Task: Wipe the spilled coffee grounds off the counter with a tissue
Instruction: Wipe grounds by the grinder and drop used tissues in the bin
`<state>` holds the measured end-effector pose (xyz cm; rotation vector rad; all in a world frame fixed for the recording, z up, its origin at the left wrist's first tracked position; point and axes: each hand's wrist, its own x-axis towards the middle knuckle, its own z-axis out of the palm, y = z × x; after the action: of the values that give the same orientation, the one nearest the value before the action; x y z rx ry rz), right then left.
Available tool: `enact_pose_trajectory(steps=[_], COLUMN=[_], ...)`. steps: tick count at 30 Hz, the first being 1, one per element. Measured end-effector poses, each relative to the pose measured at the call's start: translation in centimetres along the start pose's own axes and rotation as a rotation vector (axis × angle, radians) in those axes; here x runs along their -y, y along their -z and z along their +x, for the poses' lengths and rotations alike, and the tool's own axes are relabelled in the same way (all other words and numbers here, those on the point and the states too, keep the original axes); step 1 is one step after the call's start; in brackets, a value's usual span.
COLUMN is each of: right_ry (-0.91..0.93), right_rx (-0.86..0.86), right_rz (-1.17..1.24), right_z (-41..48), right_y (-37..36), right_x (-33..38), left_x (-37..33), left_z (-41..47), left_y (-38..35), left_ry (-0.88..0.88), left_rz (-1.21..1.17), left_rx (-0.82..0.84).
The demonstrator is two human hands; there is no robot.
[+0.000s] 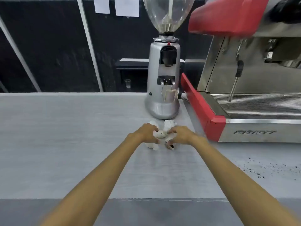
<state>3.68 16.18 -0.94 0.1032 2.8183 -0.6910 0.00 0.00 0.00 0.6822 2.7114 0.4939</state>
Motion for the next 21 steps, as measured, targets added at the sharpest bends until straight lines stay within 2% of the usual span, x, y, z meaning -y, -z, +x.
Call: enact_pose_trajectory(steps=[5, 8, 11, 15, 21], right_ry=[-0.001, 0.001, 0.009, -0.016, -0.066], right_rx=[-0.093, -0.177, -0.223, -0.277, -0.265], right_rz=[0.014, 0.054, 0.066, 0.157, 0.252], right_z=[-0.3, -0.4, -0.8, -2.3, -7.1], right_y=[-2.5, -3.4, -4.1, -3.2, 0.7], right_x=[-0.4, -0.6, -0.9, -1.7, -4.6], left_x=[1.4, 1.5, 1.3, 0.1, -5.4], left_z=[-0.2, -0.4, -0.7, -1.4, -2.9], left_y=[-3.0, -3.9, -4.2, -4.0, -4.4], left_ry=[0.039, 0.012, 0.016, 0.007, -0.131], left_rz=[-0.020, -0.068, -0.129, -0.183, -0.223], left_rx=[0.034, -0.081, -0.122, -0.114, -0.041])
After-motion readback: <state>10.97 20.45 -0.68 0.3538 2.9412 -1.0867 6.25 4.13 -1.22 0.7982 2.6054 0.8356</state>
